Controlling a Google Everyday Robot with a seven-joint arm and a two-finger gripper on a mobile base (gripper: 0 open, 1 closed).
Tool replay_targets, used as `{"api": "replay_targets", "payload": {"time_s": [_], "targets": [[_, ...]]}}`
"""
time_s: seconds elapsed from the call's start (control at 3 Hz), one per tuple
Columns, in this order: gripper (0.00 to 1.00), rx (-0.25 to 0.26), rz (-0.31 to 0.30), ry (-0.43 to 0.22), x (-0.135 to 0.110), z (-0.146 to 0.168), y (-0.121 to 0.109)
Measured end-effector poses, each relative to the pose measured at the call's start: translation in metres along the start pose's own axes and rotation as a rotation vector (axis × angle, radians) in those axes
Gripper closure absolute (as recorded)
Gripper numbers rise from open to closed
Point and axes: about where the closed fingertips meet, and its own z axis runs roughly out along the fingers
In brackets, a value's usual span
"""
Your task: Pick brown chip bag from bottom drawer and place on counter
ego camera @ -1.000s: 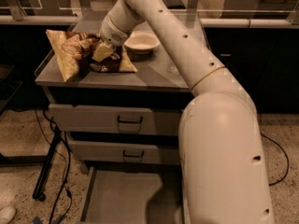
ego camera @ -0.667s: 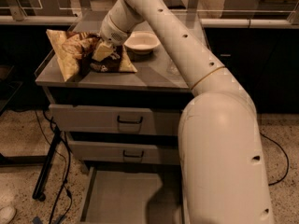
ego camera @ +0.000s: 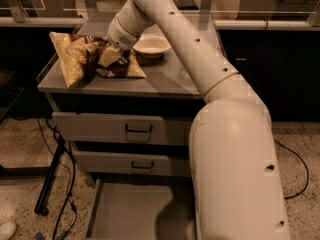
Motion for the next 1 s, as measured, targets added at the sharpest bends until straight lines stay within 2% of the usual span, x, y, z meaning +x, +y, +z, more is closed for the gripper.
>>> {"api": "replay_targets", "payload": {"time_s": [1.0], "targets": [[0.04, 0.0, 0.0, 0.0, 0.0, 0.0001, 0.0]]}}
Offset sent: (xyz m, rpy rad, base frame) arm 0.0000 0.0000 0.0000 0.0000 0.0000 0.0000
